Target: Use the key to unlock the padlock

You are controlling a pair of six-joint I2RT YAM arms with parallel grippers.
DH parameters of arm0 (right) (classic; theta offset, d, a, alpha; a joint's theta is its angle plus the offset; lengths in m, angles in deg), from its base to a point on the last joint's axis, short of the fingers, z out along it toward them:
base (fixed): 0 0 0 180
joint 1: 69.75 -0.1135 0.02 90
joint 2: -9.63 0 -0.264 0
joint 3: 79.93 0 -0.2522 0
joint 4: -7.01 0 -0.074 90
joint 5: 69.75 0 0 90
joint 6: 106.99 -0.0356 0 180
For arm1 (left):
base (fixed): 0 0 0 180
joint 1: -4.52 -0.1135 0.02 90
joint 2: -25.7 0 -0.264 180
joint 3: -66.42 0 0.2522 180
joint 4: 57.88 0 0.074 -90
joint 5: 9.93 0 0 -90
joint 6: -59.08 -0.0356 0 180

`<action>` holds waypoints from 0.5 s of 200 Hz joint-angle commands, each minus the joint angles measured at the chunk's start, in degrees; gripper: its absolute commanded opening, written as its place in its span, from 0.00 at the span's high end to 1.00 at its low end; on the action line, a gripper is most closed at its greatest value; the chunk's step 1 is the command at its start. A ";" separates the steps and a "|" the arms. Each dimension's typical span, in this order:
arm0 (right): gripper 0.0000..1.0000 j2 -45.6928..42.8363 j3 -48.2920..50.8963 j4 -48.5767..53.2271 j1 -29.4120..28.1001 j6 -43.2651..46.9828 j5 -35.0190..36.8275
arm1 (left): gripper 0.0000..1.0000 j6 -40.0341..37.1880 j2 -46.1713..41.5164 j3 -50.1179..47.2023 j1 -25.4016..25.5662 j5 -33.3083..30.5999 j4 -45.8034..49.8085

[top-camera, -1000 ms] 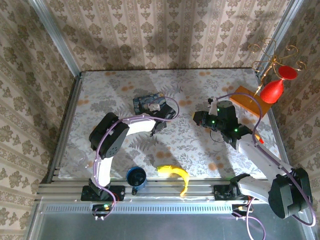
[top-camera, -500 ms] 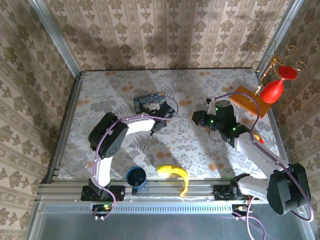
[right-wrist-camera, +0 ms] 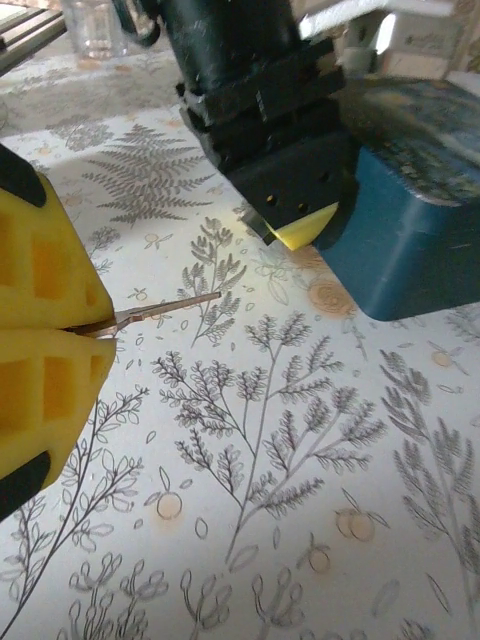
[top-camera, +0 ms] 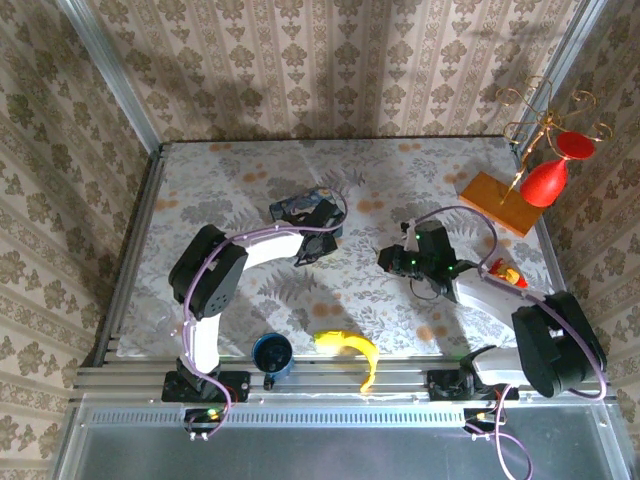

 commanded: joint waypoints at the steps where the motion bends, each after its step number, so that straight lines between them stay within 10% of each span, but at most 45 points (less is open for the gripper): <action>1: 1.00 3.84 0.92 -7.81 -2.40 -0.12 -1.22 | 0.91 5.03 -0.74 2.47 -0.13 6.29 4.90; 100: 1.00 19.66 2.74 -29.33 -7.86 -1.74 -4.62 | 0.91 9.73 -1.68 0.14 -1.38 13.86 -1.24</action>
